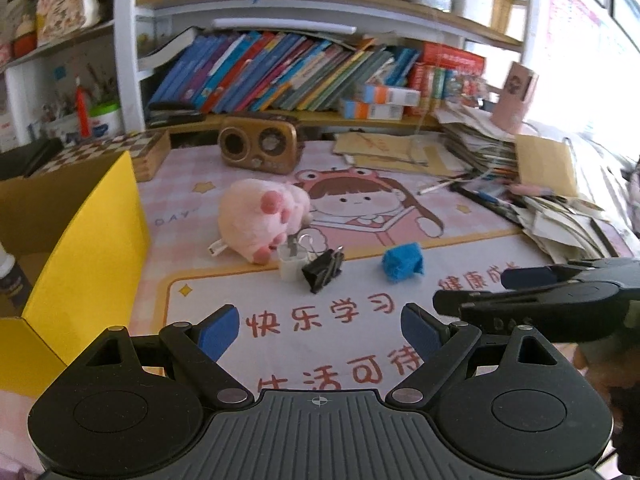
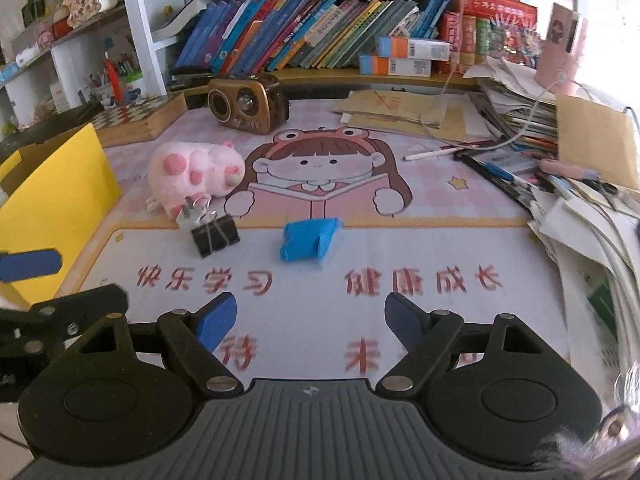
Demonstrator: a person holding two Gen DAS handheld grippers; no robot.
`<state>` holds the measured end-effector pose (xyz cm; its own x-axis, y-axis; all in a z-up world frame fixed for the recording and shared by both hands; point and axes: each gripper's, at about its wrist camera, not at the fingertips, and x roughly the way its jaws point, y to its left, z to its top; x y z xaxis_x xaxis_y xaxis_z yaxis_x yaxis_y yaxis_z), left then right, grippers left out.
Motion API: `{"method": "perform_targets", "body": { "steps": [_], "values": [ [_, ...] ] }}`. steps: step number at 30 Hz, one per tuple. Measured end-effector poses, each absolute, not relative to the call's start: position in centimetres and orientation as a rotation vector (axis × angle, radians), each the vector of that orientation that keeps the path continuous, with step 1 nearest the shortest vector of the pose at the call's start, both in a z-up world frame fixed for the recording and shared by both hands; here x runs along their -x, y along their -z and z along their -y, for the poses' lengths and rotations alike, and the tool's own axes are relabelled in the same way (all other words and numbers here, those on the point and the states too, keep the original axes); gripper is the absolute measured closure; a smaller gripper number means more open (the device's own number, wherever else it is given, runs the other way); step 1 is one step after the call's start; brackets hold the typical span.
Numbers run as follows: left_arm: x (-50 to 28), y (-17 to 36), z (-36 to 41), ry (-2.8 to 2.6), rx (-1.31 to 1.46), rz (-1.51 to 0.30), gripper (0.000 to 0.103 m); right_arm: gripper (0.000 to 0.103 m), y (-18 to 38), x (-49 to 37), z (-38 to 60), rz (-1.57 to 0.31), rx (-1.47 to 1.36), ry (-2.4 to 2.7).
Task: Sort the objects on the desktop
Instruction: 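Move both tools toward the blue block and black binder clip, then grasp the blue block with the right tool while the left tool grasps the black binder clip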
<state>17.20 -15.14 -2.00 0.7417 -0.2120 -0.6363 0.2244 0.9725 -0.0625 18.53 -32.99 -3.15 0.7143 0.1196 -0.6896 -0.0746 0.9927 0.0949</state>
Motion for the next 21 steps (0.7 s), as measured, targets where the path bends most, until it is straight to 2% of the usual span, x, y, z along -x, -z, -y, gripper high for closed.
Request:
{"method": "perform_targets", "body": {
  "steps": [11,14,18,21],
  "values": [
    [-19.3,2.7,16.3,0.139,-0.01,-0.724,0.013,0.029,5.9,-25.9,32.7,-0.785,0.007,-0.172],
    [-20.0,2.9,16.6,0.13,-0.017,-0.731,0.013,0.037,6.9,-27.6,32.6,-0.808,0.016,-0.19],
    [-21.3,3.4,17.0,0.122,-0.016,-0.735,0.015,0.062,7.4,-28.3,32.7,-0.814,0.029,-0.228],
    [-22.4,3.9,17.5,0.119,-0.026,-0.732,0.017,0.065,7.3,-28.1,33.4,-0.808,0.03,-0.249]
  ]
}}
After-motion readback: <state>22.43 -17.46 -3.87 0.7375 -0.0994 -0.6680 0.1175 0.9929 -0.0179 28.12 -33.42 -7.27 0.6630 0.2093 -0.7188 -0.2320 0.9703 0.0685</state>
